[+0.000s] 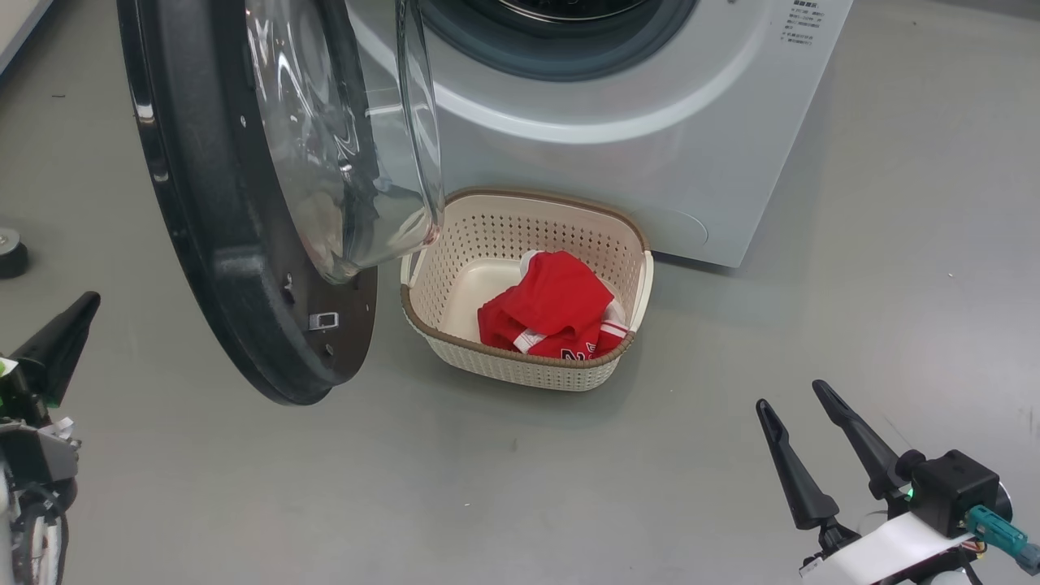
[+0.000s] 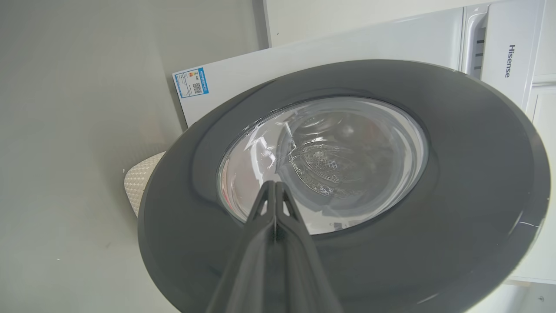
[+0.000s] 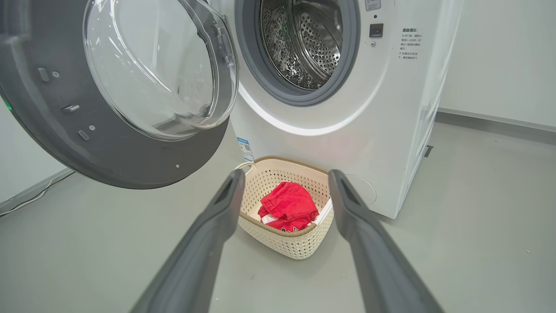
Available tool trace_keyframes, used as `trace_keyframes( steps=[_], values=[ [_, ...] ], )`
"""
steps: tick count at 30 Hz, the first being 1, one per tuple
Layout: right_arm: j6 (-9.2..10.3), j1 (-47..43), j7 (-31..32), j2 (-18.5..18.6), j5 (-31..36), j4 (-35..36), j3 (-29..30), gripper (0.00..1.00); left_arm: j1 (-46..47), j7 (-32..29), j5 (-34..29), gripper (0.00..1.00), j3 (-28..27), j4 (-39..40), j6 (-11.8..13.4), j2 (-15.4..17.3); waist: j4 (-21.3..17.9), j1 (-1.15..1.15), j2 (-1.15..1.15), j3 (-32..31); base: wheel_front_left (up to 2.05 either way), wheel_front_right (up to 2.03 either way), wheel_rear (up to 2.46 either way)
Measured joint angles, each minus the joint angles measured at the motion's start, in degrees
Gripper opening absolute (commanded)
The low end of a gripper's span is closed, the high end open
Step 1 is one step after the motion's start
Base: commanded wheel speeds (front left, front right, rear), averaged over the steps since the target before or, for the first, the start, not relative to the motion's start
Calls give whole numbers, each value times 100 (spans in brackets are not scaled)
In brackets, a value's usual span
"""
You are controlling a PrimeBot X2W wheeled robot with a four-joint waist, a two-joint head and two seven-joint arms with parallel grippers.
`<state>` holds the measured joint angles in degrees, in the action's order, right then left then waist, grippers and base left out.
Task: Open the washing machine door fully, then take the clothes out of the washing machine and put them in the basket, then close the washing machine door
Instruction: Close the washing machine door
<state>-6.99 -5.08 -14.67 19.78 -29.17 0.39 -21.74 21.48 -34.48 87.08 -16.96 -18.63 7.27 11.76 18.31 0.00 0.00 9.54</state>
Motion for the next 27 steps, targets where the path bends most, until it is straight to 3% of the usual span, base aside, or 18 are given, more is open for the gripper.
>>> trace_keyframes(
  steps=[27],
  values=[
    [0,24,0,-71,-15,-76,86,100,350,-602,136,0,494,-280,0,-539,-103,0,0,-17,0,0,0]
  ],
)
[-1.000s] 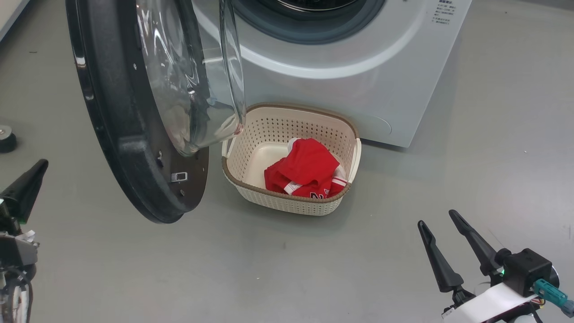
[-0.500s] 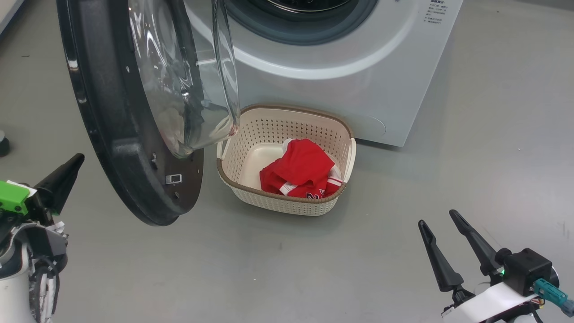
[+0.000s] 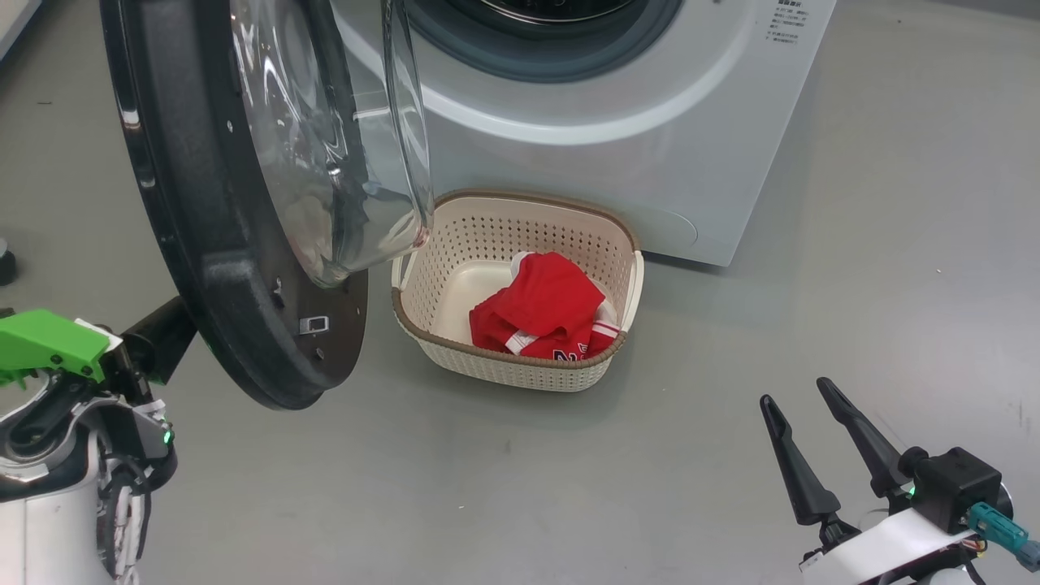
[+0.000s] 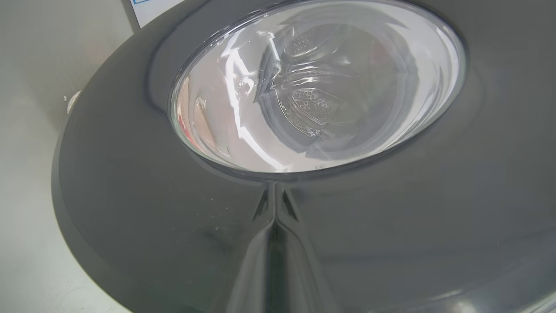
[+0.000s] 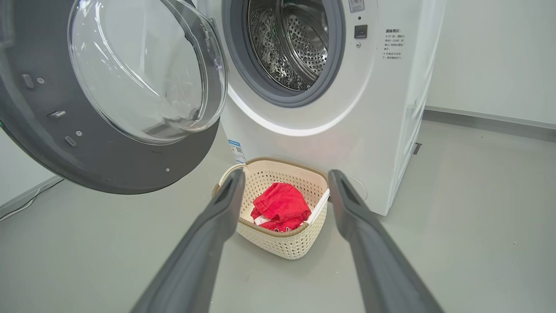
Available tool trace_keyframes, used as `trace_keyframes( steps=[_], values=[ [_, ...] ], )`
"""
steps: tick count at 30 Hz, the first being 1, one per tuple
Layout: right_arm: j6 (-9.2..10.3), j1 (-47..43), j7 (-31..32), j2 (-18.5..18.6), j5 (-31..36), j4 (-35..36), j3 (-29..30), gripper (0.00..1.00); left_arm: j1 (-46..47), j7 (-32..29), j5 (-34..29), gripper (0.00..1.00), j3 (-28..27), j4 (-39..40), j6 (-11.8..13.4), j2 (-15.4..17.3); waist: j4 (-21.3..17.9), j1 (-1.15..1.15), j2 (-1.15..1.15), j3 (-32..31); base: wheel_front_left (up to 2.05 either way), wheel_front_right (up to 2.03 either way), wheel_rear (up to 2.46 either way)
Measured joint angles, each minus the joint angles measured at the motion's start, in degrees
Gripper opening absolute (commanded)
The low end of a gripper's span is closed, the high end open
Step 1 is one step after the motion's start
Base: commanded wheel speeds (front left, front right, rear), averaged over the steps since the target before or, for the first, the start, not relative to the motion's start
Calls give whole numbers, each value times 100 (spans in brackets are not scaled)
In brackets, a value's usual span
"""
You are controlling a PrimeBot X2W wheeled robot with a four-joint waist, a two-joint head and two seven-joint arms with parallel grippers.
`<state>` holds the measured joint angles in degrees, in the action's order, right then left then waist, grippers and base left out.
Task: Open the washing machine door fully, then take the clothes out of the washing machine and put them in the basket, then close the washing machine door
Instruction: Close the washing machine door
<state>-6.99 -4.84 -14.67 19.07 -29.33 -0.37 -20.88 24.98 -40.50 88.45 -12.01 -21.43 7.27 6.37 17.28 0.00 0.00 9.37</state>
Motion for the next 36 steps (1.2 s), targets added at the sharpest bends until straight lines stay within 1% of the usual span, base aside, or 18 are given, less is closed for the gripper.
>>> trace_keyframes(
  steps=[8,11,16,20,25,30,36],
  values=[
    [0,3,0,-66,-1,-20,-3,100,3,-286,143,0,153,89,1,-54,36,0,0,-34,0,0,0],
    [0,3,0,-83,-9,-35,-2,100,8,-321,285,0,135,155,1,-132,43,0,0,-51,0,0,0],
    [0,7,0,-109,-10,-97,-18,100,47,-414,338,0,201,198,1,-211,45,0,0,-100,0,0,0],
    [0,9,1,-152,-10,-137,-140,100,69,-441,403,0,221,236,1,-243,21,0,0,-172,0,0,0],
    [0,12,0,-205,-10,-186,-223,100,69,-447,409,0,236,267,1,-261,-64,0,0,-223,0,0,0],
    [0,68,0,-218,-10,-215,-235,100,69,-401,590,0,220,316,1,-346,-219,0,0,-256,0,0,0],
    [0,97,1,-220,-10,-222,-224,100,69,-277,612,0,258,358,1,-374,-397,0,0,-235,0,0,0]
  ],
)
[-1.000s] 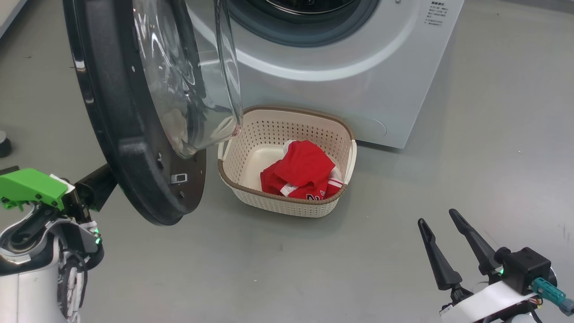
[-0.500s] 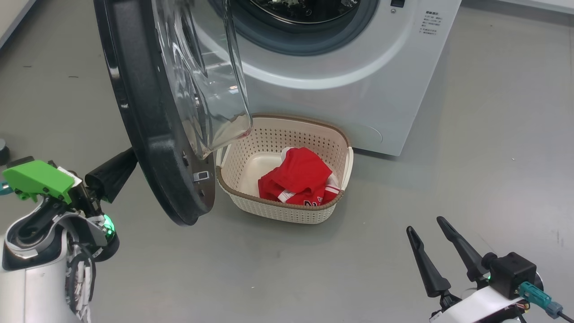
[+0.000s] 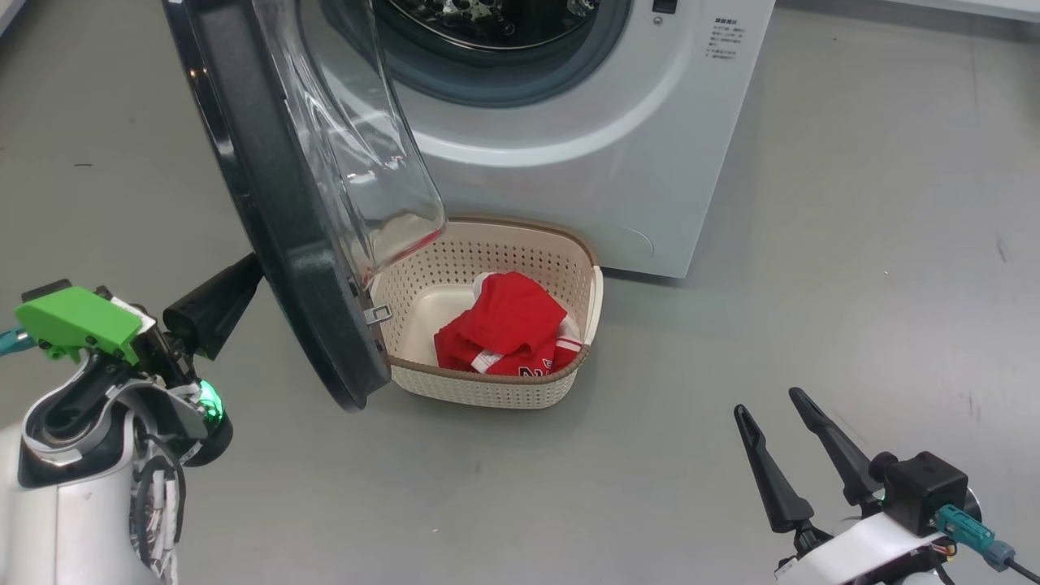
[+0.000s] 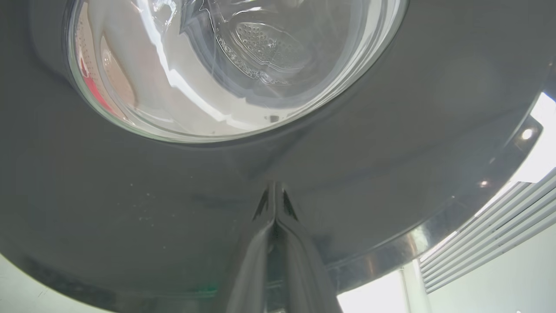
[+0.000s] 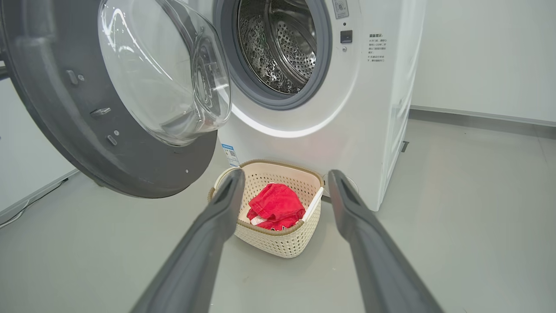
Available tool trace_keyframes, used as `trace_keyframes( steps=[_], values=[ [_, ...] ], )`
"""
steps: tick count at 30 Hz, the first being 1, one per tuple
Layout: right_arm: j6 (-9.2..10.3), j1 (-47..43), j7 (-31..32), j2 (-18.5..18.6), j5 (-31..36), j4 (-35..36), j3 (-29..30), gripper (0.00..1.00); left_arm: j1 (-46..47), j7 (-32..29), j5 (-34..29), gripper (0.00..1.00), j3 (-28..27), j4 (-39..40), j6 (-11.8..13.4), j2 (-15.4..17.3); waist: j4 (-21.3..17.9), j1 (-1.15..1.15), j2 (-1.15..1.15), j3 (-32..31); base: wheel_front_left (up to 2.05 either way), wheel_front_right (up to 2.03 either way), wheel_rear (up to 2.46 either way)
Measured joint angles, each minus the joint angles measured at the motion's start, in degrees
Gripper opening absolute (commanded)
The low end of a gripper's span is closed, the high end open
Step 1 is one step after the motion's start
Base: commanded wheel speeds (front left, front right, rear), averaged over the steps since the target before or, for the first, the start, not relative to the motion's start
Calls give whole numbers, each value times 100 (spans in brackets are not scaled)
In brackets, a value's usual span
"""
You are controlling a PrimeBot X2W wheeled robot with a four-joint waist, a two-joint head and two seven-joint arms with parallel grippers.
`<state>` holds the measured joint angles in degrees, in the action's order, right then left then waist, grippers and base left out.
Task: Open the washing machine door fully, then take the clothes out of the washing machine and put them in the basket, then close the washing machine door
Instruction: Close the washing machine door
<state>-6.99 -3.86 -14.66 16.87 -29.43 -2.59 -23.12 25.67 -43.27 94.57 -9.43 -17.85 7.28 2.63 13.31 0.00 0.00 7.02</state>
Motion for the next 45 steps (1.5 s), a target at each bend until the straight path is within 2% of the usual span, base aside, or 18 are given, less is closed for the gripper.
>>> trace_keyframes(
  steps=[26,30,45],
  values=[
    [0,228,-1,40,-181,-33,169,100,8,786,414,0,149,370,0,-121,-861,0,0,250,0,0,0],
    [0,228,-1,79,-185,-64,167,100,15,934,805,0,333,358,0,-125,-984,0,0,287,0,0,0],
    [0,348,-1,129,-233,-65,263,100,137,1889,1422,0,783,367,0,-121,-1421,0,0,456,0,0,0]
  ],
)
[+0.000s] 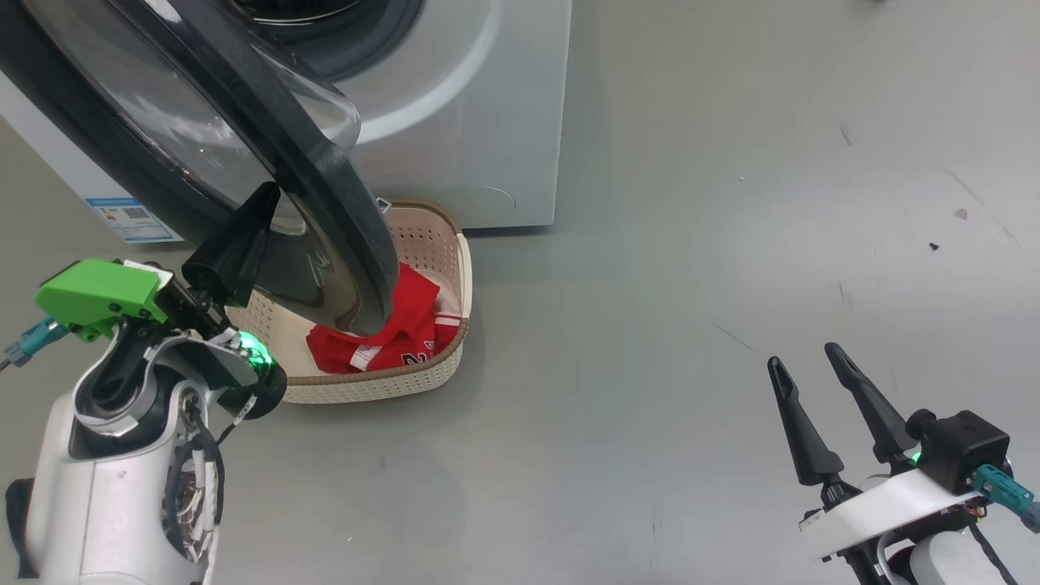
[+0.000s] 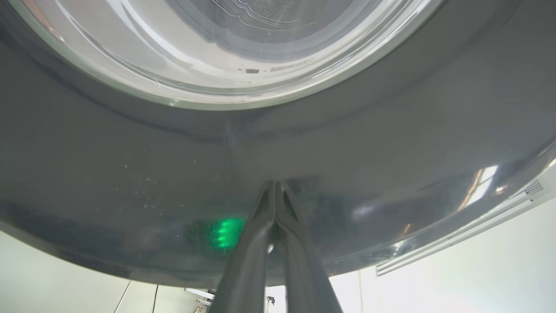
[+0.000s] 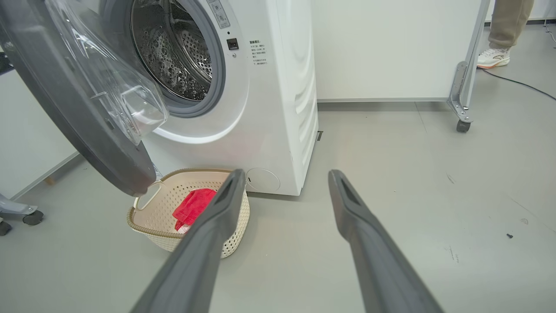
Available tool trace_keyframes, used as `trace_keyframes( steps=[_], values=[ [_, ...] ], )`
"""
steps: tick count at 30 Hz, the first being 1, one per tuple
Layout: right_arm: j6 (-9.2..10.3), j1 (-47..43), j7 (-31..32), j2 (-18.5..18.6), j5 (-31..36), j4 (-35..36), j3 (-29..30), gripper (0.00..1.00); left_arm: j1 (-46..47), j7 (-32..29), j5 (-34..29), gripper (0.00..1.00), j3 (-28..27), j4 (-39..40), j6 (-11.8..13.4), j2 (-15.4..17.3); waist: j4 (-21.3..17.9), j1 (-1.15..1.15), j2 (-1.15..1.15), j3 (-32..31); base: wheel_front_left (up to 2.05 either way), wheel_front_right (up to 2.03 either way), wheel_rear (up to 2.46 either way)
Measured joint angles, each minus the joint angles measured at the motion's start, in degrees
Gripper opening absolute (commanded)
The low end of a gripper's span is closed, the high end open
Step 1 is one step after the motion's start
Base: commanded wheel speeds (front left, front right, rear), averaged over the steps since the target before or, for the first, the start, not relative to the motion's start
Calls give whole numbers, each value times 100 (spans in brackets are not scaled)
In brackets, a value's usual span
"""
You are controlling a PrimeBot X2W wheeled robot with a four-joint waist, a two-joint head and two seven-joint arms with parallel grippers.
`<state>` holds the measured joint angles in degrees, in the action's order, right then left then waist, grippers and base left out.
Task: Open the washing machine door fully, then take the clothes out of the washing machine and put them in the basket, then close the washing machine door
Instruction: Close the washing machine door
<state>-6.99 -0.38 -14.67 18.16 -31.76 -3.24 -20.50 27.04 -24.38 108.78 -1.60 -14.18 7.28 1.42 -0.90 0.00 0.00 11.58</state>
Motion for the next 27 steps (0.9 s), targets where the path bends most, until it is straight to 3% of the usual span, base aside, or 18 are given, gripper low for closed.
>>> trace_keyframes(
  steps=[14,27],
  values=[
    [0,124,0,34,-100,52,24,100,331,996,387,0,712,46,-315,8,-353,0,0,285,0,0,0],
    [0,250,0,136,-211,110,85,100,689,2390,416,0,1084,-120,-714,12,-548,0,0,593,0,0,0]
  ],
)
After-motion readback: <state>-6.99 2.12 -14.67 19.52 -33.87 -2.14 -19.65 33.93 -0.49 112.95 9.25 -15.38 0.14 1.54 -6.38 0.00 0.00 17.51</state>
